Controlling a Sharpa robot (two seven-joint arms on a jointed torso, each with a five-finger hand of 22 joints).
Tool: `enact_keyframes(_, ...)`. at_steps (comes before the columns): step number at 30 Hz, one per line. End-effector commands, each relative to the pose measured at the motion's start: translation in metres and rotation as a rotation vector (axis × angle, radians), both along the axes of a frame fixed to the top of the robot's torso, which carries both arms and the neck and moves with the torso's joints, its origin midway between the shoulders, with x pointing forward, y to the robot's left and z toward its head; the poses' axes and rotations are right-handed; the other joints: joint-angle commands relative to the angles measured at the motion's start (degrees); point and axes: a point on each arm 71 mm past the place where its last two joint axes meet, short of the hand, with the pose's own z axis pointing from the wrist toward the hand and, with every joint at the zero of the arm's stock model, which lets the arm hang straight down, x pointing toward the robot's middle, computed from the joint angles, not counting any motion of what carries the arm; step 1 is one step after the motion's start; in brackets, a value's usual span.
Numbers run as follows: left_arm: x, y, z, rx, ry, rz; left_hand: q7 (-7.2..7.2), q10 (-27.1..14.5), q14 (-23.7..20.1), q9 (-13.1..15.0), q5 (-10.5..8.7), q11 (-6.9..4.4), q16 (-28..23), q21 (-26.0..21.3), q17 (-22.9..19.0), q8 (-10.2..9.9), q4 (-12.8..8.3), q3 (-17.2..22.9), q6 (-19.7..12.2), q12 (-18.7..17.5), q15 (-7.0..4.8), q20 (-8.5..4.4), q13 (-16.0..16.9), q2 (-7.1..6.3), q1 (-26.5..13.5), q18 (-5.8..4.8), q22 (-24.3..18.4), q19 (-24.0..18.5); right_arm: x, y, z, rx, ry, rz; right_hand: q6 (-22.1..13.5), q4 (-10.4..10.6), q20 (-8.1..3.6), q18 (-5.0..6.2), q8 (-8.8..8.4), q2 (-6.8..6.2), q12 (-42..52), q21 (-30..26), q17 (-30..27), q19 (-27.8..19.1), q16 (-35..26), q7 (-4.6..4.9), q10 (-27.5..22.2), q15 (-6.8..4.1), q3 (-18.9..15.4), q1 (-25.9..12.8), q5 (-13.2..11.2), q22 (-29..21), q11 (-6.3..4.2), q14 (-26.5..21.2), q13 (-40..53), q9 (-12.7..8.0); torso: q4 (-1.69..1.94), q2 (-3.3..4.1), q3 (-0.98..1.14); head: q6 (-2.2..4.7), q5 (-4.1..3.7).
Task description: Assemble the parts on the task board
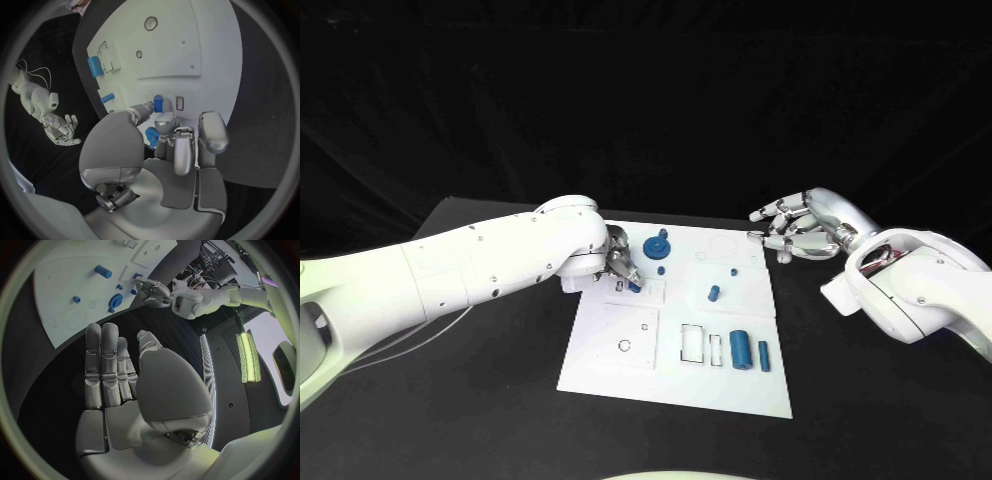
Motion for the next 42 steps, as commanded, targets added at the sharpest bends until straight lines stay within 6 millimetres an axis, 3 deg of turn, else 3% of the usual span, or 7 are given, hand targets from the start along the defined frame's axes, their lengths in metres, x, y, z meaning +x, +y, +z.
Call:
enact_keyframes(1,-0.0019,-0.0011,-0.0027,0.040,0.025,0.003,-1.03,0.3,5.6,0.0,0.33,-0.02,0.3,0.4,13.7,0.2,0.0,-0.4,1.7,0.1,-0.52,-0.03,0.1,0.18,-0.9,-0.66,0.1,0.6,-0.0005,0.0014,-0.0006,-0.007,0.003,0.015,-0.1,0.2,0.34,0.24,0.37,-0.13,-0.3,-0.3,0.1,0.2,-0.3,0.19,-0.4,0.28,0.1,-0.5,0.2,0.0,0.08,-0.3,0.0,-0.1,-0.03,0.01,0.00,-0.05,-0.02)
enact_keyframes(42,0.0000,-0.0043,-0.0036,0.067,0.019,-0.011,-1.84,2.2,5.7,1.1,0.33,-0.68,0.3,1.4,13.8,1.6,0.6,-2.5,3.2,2.6,-1.01,-0.22,2.5,0.73,-2.9,-1.02,2.0,1.6,-0.0007,0.0013,-0.0010,-0.010,0.008,0.016,-0.1,0.2,0.35,0.24,0.41,-0.11,-0.3,-0.4,0.1,0.2,-0.4,0.18,-0.4,0.28,0.2,-0.5,0.2,-0.1,0.07,-0.2,-0.1,-0.1,0.07,-0.05,-0.04,-0.48,-0.18)
